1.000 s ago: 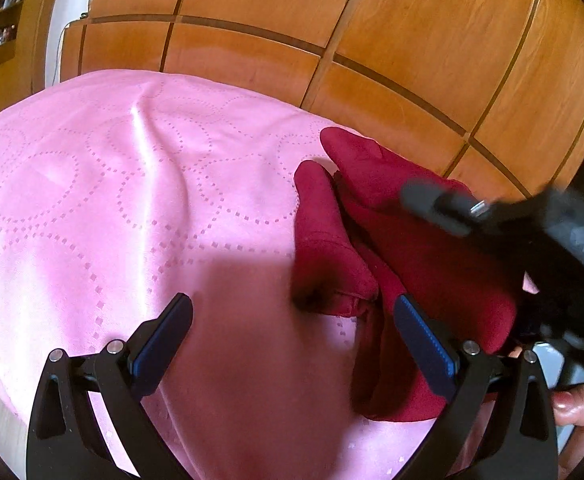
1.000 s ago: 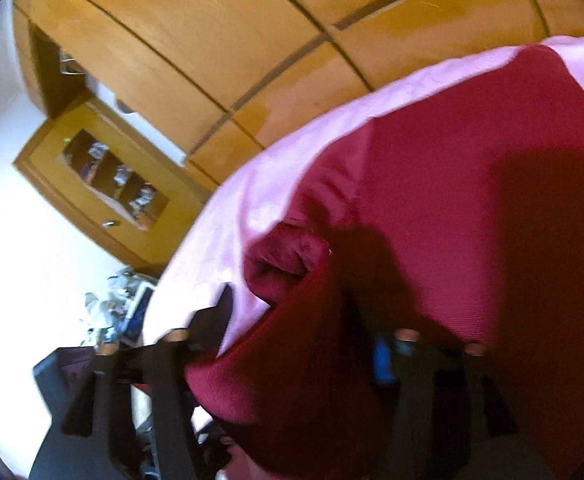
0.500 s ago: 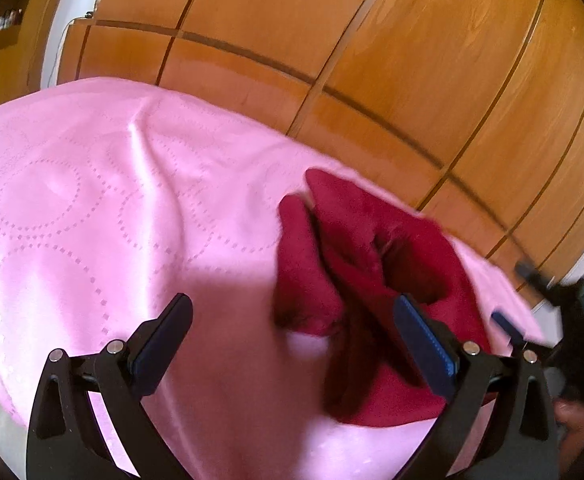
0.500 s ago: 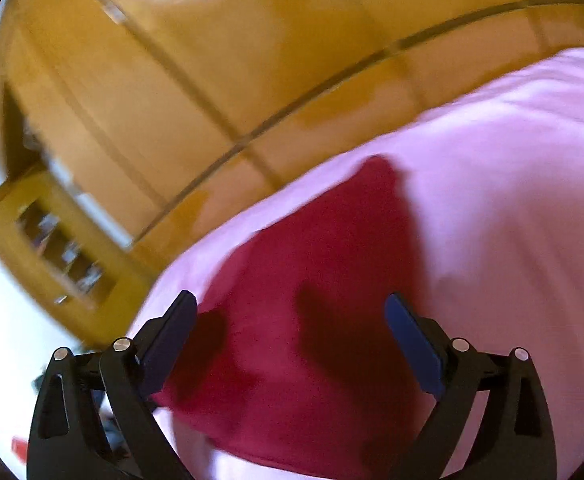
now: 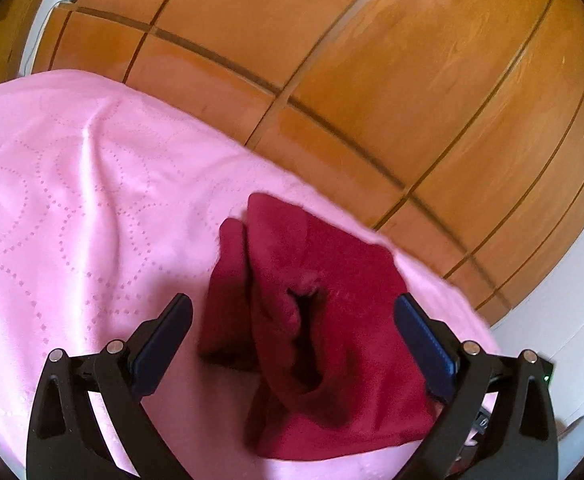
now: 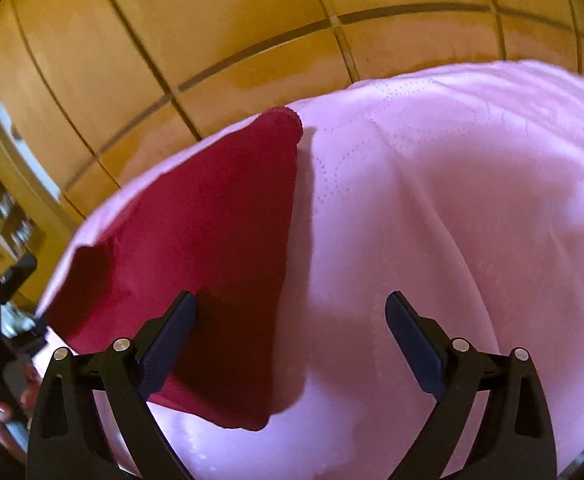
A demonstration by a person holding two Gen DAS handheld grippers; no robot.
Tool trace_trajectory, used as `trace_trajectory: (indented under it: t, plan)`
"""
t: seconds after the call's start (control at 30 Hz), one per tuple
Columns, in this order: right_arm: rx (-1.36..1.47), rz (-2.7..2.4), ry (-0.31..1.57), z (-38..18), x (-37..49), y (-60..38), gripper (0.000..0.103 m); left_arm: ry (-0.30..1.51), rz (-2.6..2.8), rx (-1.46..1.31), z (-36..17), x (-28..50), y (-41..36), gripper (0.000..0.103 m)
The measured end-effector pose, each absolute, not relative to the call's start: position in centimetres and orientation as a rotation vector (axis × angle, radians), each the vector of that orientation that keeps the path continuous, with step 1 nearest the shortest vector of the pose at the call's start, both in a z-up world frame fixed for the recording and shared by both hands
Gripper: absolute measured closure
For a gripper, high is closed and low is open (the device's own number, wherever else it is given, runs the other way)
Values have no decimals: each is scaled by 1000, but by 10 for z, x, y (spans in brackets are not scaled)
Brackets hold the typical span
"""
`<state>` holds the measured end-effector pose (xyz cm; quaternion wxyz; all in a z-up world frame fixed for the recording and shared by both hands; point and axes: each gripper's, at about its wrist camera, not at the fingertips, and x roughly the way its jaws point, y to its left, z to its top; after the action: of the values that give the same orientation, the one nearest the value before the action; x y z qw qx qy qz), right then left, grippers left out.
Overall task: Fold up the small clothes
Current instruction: 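Lay the folded end down and open the right tool, then grasp the folded red bundle with the left tool and flip it over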
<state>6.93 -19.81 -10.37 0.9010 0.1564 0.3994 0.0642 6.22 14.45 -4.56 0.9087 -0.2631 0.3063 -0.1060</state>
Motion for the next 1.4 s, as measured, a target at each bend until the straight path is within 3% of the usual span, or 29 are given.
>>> trace_trajectory:
  t: [0.2,0.3,0.93,1.13,1.2,1.23,1.27,1.4]
  plan:
    - [251,110,831,-101,70,-185,5,760,-240,-466,-67,75,123,4]
    - [283,110,840,-100,71,-190,5,798,-242,-470,-75,76,118,12]
    - [342,99,810,-88,74,-200,5,830,-223,-466,-81,77,114,13]
    - [272,162,832,-95,76,-181,5,846,-234,-426,-82,79,107,36]
    - [202,132,879,-104,80,-174,5,846,-248,-407,-81,78,102,52]
    - [156,103,884,-107,81,-173,5,854,-268,-398,-79,78,100,66]
    - [128,87,882,-108,81,-173,5,857,-281,-396,-76,77,97,74]
    - [36,-2,879,-106,81,-179,5,821,-412,-422,-50,65,91,80]
